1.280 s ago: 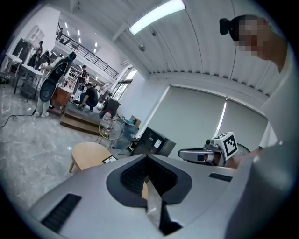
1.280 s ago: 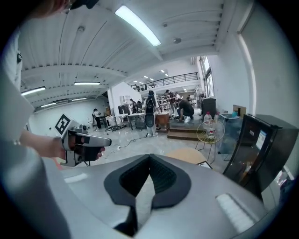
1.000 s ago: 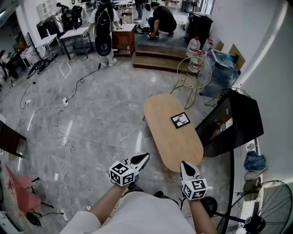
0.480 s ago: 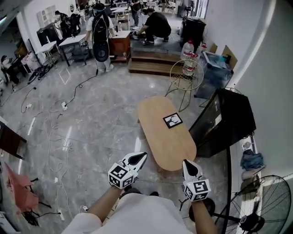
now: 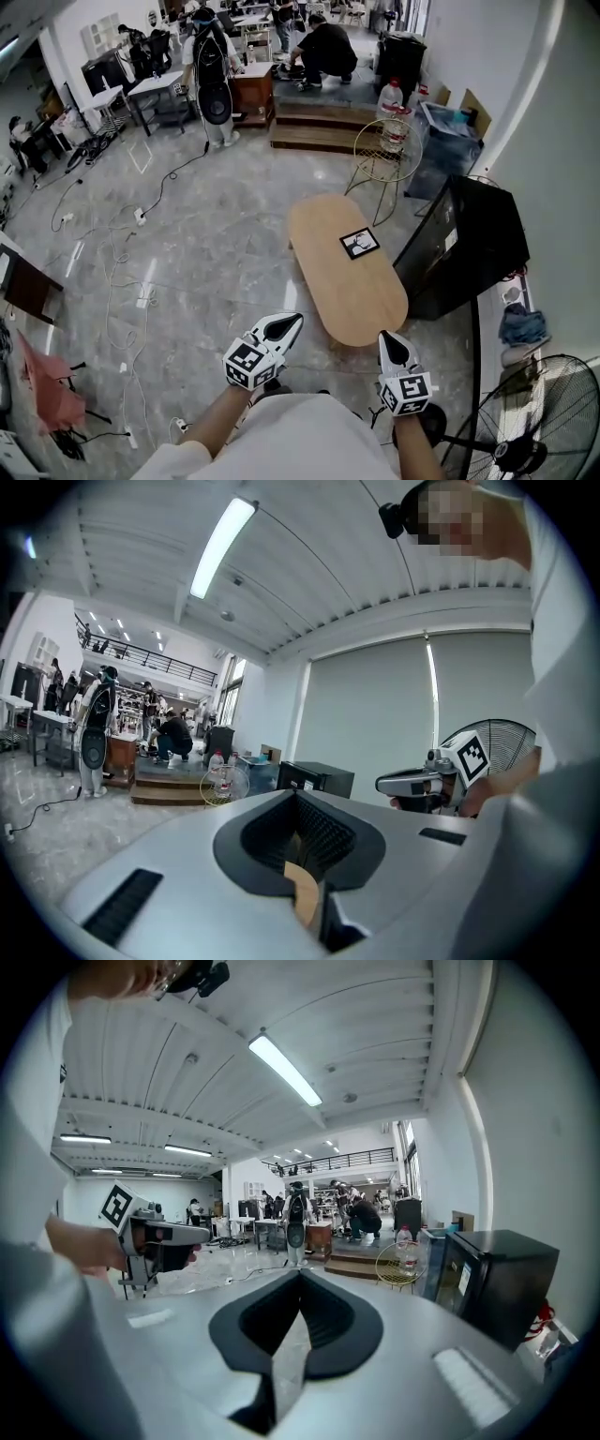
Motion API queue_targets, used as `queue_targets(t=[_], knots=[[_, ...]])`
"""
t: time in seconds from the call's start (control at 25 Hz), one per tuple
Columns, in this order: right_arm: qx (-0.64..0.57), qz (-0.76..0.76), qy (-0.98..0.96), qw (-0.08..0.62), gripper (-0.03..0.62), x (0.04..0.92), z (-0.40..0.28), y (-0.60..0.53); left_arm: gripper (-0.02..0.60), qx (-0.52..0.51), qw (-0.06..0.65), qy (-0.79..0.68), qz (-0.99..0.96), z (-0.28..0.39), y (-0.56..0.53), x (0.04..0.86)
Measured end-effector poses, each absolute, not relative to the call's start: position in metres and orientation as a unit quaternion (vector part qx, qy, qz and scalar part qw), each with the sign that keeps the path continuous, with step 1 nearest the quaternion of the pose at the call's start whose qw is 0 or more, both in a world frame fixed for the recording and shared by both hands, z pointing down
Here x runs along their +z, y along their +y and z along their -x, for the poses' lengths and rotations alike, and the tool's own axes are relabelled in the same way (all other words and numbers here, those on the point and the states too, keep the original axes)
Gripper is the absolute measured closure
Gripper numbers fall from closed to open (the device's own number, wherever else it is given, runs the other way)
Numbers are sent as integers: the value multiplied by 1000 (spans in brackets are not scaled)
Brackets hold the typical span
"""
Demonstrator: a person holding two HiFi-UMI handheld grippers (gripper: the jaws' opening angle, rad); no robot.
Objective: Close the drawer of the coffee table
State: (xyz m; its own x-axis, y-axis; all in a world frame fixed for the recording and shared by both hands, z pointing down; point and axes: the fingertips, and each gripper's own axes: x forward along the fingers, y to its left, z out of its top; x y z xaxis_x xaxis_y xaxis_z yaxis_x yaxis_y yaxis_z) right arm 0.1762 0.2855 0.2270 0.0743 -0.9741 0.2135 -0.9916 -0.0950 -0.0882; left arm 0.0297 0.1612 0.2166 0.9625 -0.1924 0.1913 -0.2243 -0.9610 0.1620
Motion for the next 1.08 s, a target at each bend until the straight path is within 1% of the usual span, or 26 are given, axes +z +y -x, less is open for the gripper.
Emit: queue_targets(t=[0.16, 0.44, 0.92, 1.08], knots=[[104, -737, -668, 25, 583, 220, -175, 283, 574, 88, 92, -103, -986, -26, 153, 213], [104, -743, -661, 19, 583, 214, -175, 271, 574, 89, 90, -94, -987, -24, 142, 209], [95, -743, -662, 19, 583, 204, -170, 247, 574, 81, 102, -92, -987, -17, 119, 205], [90, -744, -662, 26, 583, 203, -175, 242, 575, 76, 95, -90, -988, -19, 115, 200]])
